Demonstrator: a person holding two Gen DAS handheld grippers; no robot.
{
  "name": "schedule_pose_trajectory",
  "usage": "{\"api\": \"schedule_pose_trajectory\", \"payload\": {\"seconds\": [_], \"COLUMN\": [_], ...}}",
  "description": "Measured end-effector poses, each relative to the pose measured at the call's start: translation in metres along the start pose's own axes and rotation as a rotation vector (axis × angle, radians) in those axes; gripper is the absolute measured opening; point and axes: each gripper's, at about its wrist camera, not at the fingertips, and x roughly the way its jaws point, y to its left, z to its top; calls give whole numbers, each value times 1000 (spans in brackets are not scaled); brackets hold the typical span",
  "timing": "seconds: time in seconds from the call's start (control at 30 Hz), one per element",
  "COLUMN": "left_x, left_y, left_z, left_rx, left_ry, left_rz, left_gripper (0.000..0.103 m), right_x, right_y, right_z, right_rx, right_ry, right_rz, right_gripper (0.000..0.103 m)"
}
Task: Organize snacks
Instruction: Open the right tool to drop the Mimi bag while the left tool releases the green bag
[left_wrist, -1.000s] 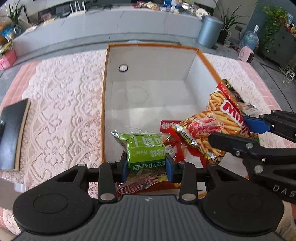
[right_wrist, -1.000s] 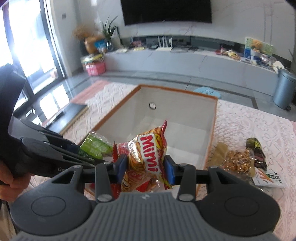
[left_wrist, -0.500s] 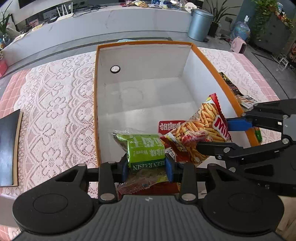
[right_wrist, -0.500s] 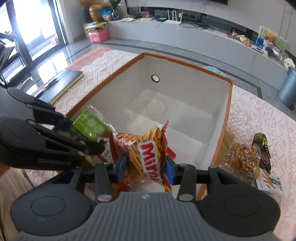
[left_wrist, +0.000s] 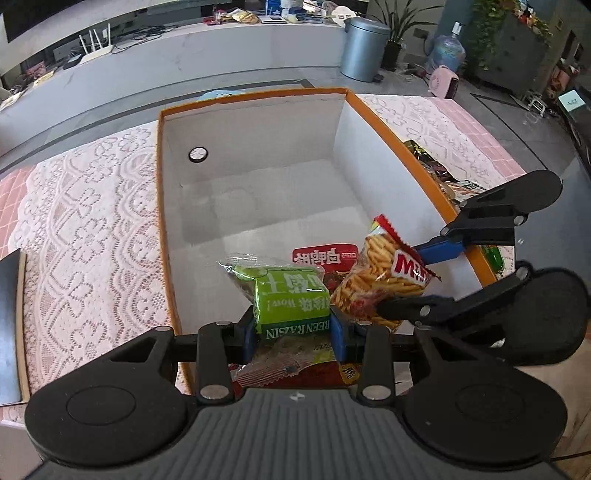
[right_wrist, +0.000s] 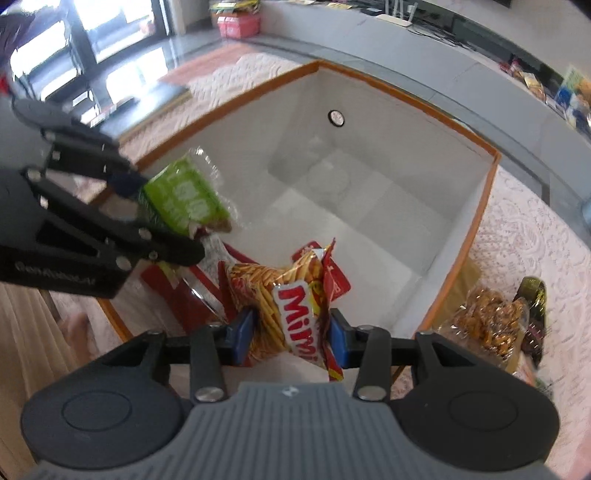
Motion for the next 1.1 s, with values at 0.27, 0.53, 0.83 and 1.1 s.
{"api": "schedule_pose_trajectory", "payload": {"seconds": [0.27, 0.53, 0.83, 1.1], "left_x": [15, 26, 43, 35], "left_y": [-4, -8, -21, -23], "left_z": [6, 16, 19, 17], "left_rx": [46, 84, 142, 139], "left_ry": [43, 36, 32, 4], "left_rz": [6, 58, 164, 201], "left_gripper": [43, 43, 47, 65], "right_x": [5, -8, -52, -66], "right_y": [6, 2, -8, -12], "right_z": [5, 4, -3, -11], "right_rx": [-71, -16, 97, 160], "right_ry": [70, 40, -97, -140], "right_rz": [-29, -38, -98, -122], "right_gripper": [45, 59, 67, 68]}}
